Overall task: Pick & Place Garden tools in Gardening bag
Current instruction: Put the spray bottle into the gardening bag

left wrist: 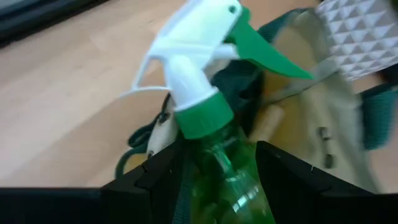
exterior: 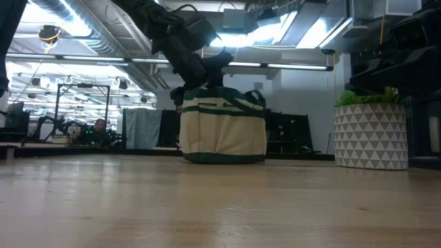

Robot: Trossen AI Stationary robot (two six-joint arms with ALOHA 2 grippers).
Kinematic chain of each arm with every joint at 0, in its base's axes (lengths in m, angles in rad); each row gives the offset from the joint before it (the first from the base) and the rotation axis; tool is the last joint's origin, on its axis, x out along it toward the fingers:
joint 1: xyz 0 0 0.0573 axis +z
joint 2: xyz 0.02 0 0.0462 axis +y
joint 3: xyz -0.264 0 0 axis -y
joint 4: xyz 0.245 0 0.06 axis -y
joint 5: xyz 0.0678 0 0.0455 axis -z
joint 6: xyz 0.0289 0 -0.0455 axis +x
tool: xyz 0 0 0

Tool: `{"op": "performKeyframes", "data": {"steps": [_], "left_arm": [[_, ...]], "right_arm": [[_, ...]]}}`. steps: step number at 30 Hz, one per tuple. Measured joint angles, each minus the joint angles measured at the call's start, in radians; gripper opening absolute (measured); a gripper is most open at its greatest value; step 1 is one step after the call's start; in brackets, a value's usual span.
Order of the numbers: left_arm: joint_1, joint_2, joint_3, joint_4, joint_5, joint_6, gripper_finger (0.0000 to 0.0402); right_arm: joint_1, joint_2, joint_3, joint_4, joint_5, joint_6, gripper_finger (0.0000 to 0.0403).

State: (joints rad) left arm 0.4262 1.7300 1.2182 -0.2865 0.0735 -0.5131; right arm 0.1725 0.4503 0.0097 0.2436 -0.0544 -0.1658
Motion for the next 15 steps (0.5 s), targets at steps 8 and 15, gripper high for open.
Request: {"op": "performKeyframes", "data": {"steps": [8, 15], "left_arm": [[-0.034, 0.042, 0.0, 0.083, 0.032, 0.236, 0.0196], [-0.111, 0.037, 0.001, 0.089, -0.003, 0.613, 0.0196]], "right_arm": [[0.0, 0.0, 0.0, 0.0, 0.0, 0.0, 0.0176], [0.0, 0.0, 0.0, 0.0, 0.0, 0.0, 0.0176]]}}
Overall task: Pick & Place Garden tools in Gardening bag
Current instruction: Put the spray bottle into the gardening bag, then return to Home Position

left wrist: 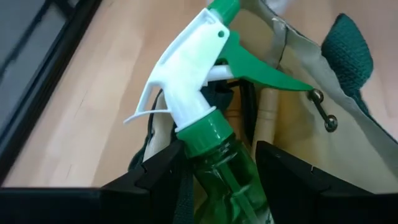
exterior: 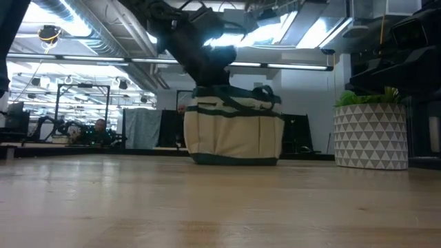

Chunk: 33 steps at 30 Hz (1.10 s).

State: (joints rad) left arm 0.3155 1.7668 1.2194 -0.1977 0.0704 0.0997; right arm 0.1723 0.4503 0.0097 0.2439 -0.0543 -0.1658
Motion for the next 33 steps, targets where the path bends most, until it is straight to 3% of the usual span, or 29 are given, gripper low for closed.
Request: {"op": "performKeyframes", "data": {"steps": [3, 10, 20, 24, 30, 33], "left_arm": [[-0.031, -0.003, 0.0, 0.014, -0.006, 0.074, 0.0196], [-0.073, -0.053, -0.001, 0.0, -0.054, 0.086, 0.0196], [-0.093, -0.255, -0.016, -0.114, -0.031, 0.051, 0.0196], [-0.122, -0.358, -0.126, -0.011, -0.04, 0.048, 0.0196], [-0.199, -0.553, -0.402, 0.301, -0.134, 0.009, 0.0196], [-0.238, -0.646, -0.519, 0.378, -0.176, 0.0, 0.0196]], "right_arm": [[0.0, 0.0, 0.0, 0.0, 0.0, 0.0, 0.0176], [0.0, 0.0, 0.0, 0.0, 0.0, 0.0, 0.0176], [0.0, 0.0, 0.0, 0.0, 0.0, 0.0, 0.0176], [0.0, 0.0, 0.0, 0.001, 0.0, 0.0, 0.0176], [0.0, 0.0, 0.0, 0.0, 0.0, 0.0, 0.0176], [0.0, 0.0, 0.0, 0.0, 0.0, 0.0, 0.0176]]}}
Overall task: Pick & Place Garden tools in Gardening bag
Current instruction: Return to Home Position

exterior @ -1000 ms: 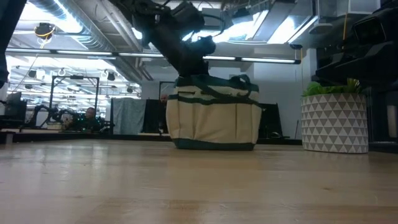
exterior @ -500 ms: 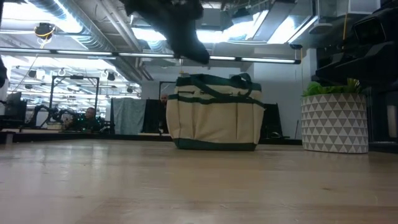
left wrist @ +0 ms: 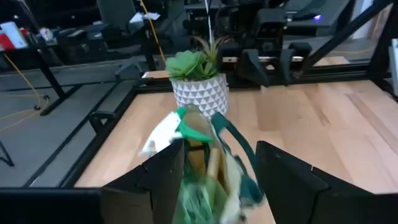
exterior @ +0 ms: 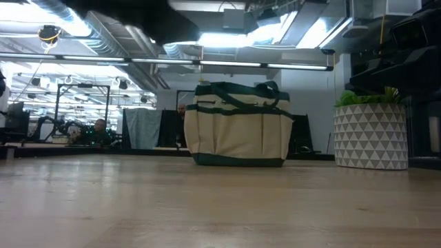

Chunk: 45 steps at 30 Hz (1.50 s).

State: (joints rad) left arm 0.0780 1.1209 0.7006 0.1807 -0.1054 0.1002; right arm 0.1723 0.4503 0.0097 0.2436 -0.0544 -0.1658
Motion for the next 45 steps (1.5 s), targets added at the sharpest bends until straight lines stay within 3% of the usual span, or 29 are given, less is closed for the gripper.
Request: {"op": "performKeyframes", "data": {"steps": [14, 26, 32, 38, 45], "left_arm": [[-0.067, -0.335, -0.313, 0.043, -0.001, -0.08, 0.0196], [-0.066, -0.484, -0.559, 0.156, -0.005, -0.268, 0.0196], [-0.066, -0.527, -0.628, 0.16, -0.016, -0.311, 0.0196], [-0.066, -0.545, -0.647, 0.142, -0.133, -0.351, 0.0196], [-0.065, -0.545, -0.647, 0.088, -0.139, -0.201, 0.0196]], "right_arm": [[0.0, 0.0, 0.0, 0.0, 0.0, 0.0, 0.0176], [0.0, 0.0, 0.0, 0.0, 0.0, 0.0, 0.0176], [0.0, 0.0, 0.0, 0.0, 0.0, 0.0, 0.0176], [0.0, 0.0, 0.0, 0.0, 0.0, 0.0, 0.0176], [0.0, 0.0, 0.0, 0.0, 0.0, 0.0, 0.0176]]}}
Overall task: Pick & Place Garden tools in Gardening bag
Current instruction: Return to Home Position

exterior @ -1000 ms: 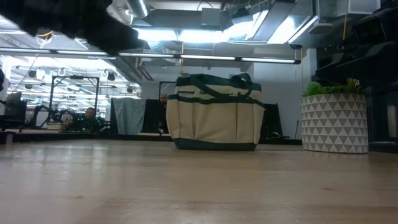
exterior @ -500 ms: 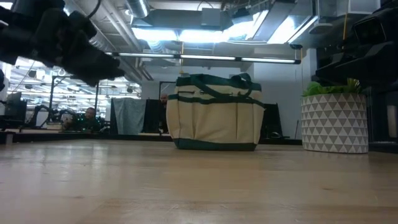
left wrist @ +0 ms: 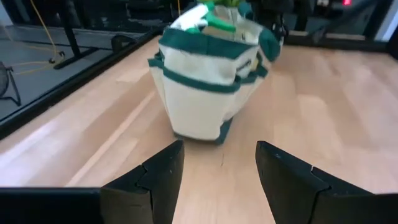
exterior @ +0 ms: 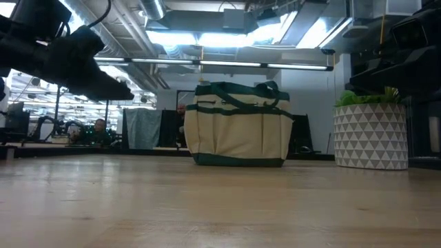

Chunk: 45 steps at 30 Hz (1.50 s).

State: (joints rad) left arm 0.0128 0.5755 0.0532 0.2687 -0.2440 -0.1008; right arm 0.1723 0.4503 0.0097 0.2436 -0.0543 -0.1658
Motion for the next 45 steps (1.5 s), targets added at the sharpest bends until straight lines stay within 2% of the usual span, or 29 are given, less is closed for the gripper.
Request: {"op": "performKeyframes", "data": {"steps": [5, 45], "left_arm": [[0.0, 0.0, 0.0, -0.006, 0.0, 0.033, 0.0196], [0.0, 0.0, 0.0, -0.007, 0.002, 0.01, 0.0196]], "right_arm": [[0.0, 0.0, 0.0, 0.0, 0.0, 0.0, 0.0176], [0.0, 0.0, 0.0, 0.0, 0.0, 0.0, 0.0176]]}}
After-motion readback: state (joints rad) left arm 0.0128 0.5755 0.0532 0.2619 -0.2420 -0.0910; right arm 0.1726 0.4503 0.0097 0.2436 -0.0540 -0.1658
